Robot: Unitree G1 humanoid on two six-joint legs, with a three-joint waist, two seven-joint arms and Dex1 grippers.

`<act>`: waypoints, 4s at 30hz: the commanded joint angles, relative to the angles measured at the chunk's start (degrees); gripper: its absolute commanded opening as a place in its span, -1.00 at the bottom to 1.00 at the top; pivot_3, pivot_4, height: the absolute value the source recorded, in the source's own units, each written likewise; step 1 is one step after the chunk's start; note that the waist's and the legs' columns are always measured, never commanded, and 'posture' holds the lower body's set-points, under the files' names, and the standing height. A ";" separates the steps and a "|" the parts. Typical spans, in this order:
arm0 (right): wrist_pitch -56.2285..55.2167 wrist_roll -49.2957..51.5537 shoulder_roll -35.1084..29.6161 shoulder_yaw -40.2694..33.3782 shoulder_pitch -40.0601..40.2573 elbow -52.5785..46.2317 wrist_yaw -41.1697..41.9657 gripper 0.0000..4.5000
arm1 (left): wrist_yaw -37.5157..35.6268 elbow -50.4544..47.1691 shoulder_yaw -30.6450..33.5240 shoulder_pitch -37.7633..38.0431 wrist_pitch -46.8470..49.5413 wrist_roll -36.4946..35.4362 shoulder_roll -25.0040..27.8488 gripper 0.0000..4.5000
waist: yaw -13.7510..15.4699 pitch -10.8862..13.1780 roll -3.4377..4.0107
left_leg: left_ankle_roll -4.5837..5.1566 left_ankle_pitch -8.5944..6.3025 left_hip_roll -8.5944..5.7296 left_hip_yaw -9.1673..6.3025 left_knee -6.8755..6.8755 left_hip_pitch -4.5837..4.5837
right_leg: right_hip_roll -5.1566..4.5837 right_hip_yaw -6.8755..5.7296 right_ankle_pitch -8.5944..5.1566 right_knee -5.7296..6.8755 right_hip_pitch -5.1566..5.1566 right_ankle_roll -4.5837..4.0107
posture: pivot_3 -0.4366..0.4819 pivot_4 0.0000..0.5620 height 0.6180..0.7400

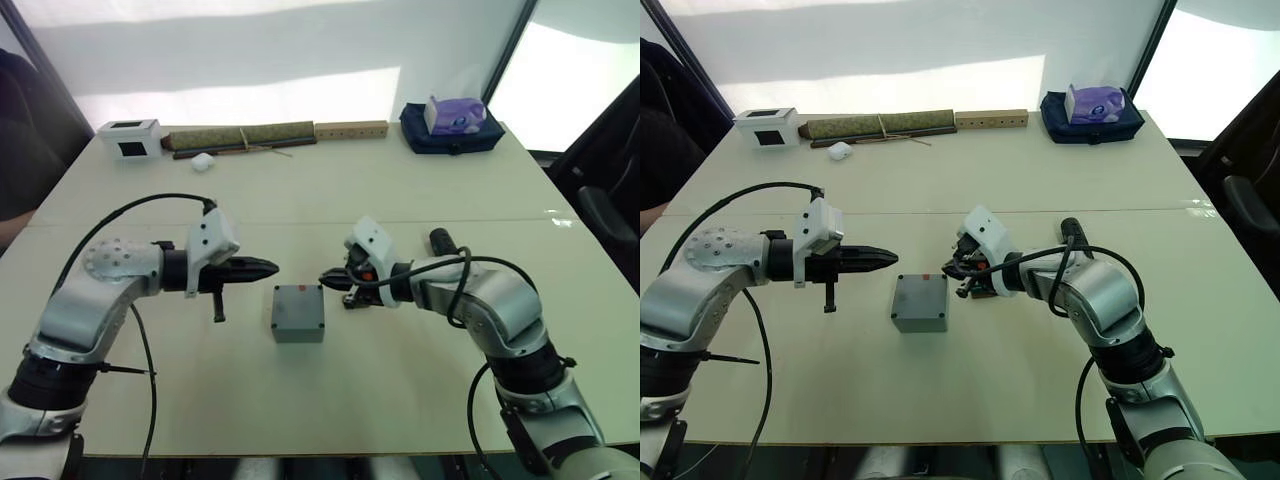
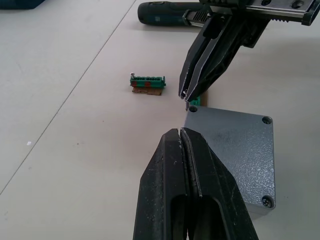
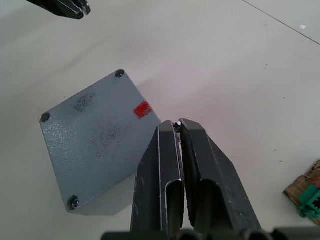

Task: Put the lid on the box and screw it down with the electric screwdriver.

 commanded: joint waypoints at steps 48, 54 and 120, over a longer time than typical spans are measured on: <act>-1.52 1.57 -2.74 1.39 -0.41 -1.87 1.40 -0.96 | 0.94 -2.39 0.10 0.48 -0.51 -0.22 -0.48 -1.00 | 0.02 0.00 0.00 | 0.00 0.00 0.00 0.00 0.00 0.00 | 0.01 -0.01 0.00 0.01 0.00 0.00 | -0.05 -0.47 1.00; -2.90 -0.21 -3.49 3.00 0.13 -0.75 1.44 -0.96 | 1.13 -2.63 0.10 0.67 -0.41 -0.33 -0.58 -1.00 | 0.03 0.00 0.00 | 0.00 0.00 0.00 0.00 0.00 0.00 | 0.01 -0.01 0.00 0.01 0.00 0.00 | -0.05 -0.47 1.00; 25.98 11.66 -28.06 11.95 -20.81 34.23 -6.90 0.98 | 2.70 -10.48 -0.77 0.00 -0.95 -4.42 -6.04 -1.00 | 0.14 0.03 0.02 | 0.01 0.00 -0.02 0.07 -0.01 0.00 | 0.00 0.01 0.01 -0.04 0.02 0.00 | -0.05 -0.47 1.00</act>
